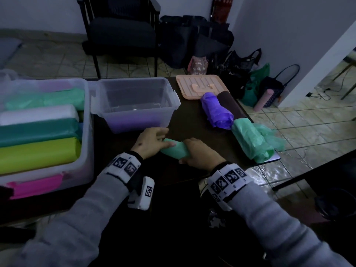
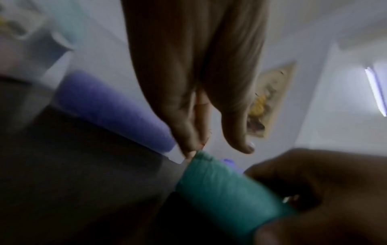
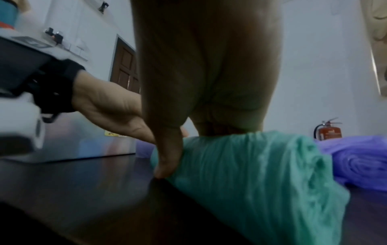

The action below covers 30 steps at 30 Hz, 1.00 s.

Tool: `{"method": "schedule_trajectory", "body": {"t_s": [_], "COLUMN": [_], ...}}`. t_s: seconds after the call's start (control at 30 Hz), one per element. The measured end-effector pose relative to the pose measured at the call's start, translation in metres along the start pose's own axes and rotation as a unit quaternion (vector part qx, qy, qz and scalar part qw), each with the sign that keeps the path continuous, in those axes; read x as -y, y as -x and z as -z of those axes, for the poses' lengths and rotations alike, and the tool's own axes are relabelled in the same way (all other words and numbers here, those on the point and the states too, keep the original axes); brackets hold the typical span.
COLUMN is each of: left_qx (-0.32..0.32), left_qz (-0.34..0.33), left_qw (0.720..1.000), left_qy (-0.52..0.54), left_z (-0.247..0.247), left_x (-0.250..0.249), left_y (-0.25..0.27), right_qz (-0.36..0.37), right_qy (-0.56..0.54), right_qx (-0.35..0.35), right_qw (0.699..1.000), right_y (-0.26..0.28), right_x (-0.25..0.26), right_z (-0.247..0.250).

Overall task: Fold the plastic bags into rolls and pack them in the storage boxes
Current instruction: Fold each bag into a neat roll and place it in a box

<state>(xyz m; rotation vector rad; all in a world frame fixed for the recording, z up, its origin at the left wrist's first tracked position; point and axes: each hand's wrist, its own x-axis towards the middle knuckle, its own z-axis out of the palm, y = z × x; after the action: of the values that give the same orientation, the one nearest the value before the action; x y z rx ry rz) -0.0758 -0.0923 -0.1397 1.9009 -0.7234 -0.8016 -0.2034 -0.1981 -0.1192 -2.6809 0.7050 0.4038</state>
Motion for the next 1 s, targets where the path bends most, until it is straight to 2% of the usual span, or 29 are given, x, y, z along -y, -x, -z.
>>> {"method": "schedule_trajectory", "body": {"t_s": [0.07,0.13,0.23,0.3,0.4,0.53,0.67,0.8,0.9,1.0], "left_qx": [-0.092,-0.173,-0.261,-0.27,-0.284,-0.329,-0.352,-0.346,-0.34,-0.33], "left_qz": [0.068,0.125,0.151,0.145,0.128,0.076,0.057,0.038,0.013,-0.001], "left_qw": [0.982,0.925,0.826,0.798,0.799,0.778,0.778,0.777,0.779,0.771], "left_qy": [0.152,0.314,0.477,0.518,0.514,0.53,0.518,0.524,0.527,0.544], "left_z": [0.003,0.013,0.044,0.063,0.068,0.06,0.049,0.04,0.035,0.033], "left_x": [0.005,0.003,0.001,0.0,-0.006,-0.011,0.01,0.032,0.04,0.039], "left_y": [0.004,0.008,-0.001,-0.006,-0.009,-0.007,-0.01,-0.004,0.004,0.009], "right_qz": [0.001,0.001,0.008,0.011,0.019,0.036,0.071,0.117,0.136,0.135], "right_qy": [-0.002,-0.008,0.004,0.015,0.041,0.058,0.044,0.028,0.037,0.065], "right_qx": [-0.003,-0.005,-0.003,0.003,0.007,-0.023,-0.096,-0.17,-0.175,-0.144], "right_qw": [1.0,1.0,1.0,1.0,0.999,0.997,0.992,0.978,0.975,0.978], "right_y": [0.001,0.003,0.004,0.004,0.005,0.009,0.01,-0.011,-0.041,-0.071], "right_x": [0.002,0.004,0.008,0.01,0.014,0.019,0.032,0.056,0.081,0.102], "right_z": [-0.002,-0.003,-0.003,-0.002,0.004,0.033,0.068,0.084,0.084,0.081]}}
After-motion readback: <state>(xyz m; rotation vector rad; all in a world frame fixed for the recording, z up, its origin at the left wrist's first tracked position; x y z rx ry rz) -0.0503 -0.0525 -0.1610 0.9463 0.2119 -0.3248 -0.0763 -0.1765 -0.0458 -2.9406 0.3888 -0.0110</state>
